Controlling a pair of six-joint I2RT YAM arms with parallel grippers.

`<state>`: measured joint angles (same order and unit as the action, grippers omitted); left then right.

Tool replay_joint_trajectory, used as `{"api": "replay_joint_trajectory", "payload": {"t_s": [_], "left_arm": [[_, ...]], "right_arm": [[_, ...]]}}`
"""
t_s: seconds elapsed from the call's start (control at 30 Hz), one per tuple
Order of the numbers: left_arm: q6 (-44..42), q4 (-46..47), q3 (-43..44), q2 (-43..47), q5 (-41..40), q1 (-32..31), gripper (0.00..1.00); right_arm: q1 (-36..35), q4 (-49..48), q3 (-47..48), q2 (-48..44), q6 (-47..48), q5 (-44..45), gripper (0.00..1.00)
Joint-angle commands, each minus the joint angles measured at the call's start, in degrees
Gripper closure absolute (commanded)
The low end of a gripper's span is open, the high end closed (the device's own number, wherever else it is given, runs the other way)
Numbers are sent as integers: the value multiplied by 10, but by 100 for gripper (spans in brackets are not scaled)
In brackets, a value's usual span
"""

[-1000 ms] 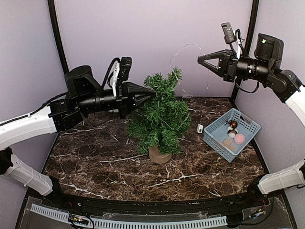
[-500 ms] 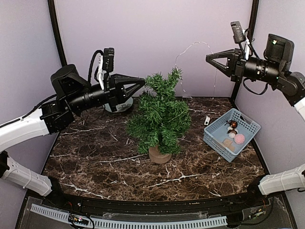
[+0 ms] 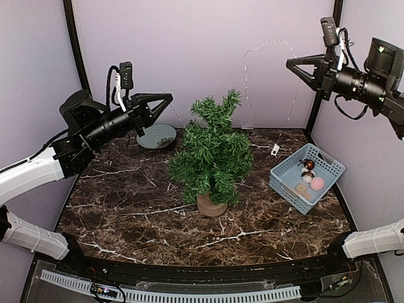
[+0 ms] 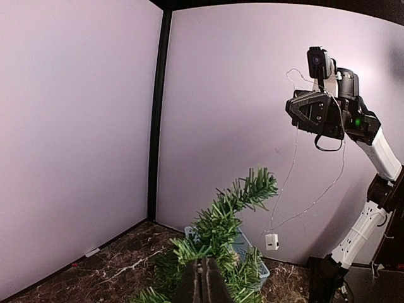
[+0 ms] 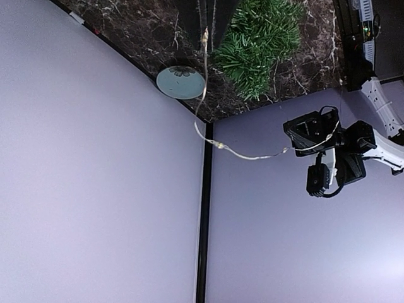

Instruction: Decorate the small christmas tree

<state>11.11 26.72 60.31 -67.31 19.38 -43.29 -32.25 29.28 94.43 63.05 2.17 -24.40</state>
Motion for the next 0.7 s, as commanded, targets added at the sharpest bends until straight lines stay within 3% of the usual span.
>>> {"api": "replay_joint_trajectory", "payload": {"t_s": [0.0, 0.53, 0.67], "left_arm": [[29, 50, -9, 14, 1, 11, 100], [65, 87, 0, -13, -17, 43, 100], [71, 107, 6, -13, 44, 50, 100]], "right_arm": [[6, -3, 14, -3, 16, 50, 100], [71, -32, -16, -13, -2, 120, 100], [75, -42, -19, -19, 2, 92, 100]]}}
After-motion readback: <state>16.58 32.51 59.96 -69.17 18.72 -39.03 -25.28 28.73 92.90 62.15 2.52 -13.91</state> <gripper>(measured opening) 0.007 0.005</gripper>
